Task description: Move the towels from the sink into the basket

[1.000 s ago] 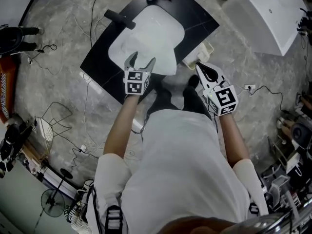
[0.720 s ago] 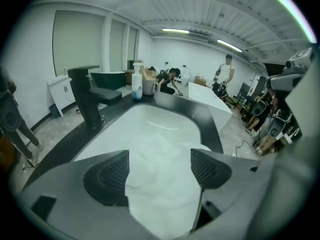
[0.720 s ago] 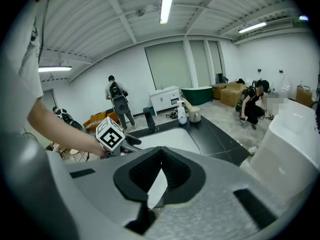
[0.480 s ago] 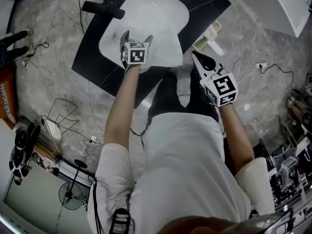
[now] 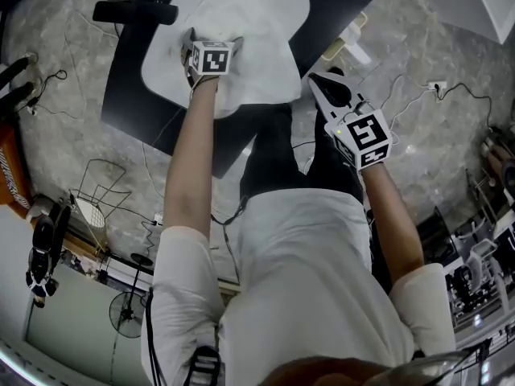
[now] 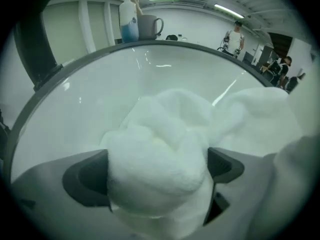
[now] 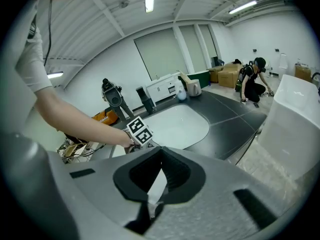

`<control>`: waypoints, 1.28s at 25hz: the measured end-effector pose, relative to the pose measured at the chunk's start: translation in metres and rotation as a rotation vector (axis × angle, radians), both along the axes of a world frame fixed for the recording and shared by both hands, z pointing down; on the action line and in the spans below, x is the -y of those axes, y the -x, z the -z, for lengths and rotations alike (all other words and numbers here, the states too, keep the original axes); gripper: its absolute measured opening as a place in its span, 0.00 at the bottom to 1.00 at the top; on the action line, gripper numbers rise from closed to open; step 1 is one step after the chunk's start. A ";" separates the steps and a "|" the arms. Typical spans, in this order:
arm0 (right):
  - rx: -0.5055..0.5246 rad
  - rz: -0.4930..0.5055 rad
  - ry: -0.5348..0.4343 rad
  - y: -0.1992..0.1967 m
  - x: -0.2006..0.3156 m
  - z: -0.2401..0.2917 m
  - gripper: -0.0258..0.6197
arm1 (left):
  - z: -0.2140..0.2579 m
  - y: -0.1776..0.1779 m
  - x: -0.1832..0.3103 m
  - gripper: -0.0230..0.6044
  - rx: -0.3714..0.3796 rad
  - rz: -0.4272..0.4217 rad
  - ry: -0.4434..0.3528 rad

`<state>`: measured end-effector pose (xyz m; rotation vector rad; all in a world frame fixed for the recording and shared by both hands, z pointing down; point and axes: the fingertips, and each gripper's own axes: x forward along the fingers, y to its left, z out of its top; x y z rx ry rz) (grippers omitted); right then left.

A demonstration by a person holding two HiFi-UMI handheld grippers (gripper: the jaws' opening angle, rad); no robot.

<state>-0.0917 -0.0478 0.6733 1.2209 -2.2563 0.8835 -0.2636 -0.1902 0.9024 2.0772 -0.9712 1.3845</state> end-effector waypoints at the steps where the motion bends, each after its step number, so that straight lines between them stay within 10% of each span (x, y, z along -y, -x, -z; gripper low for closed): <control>1: 0.001 0.001 0.010 0.001 -0.001 -0.007 0.04 | -0.005 0.000 0.001 0.92 -0.009 0.008 0.011; 7: 0.010 0.017 0.047 0.014 -0.006 -0.037 0.04 | -0.013 0.005 0.020 0.87 -0.018 0.029 0.011; 10: 0.010 0.025 0.059 0.019 -0.011 -0.043 0.04 | -0.009 0.013 0.019 0.52 0.037 0.012 -0.019; 16: -0.011 0.028 0.052 0.012 -0.019 -0.035 0.04 | 0.006 0.014 0.014 0.32 0.064 0.011 -0.017; 32: -0.087 0.081 -0.087 -0.040 -0.040 0.079 0.04 | 0.192 -0.015 -0.065 0.28 -0.114 0.068 -0.167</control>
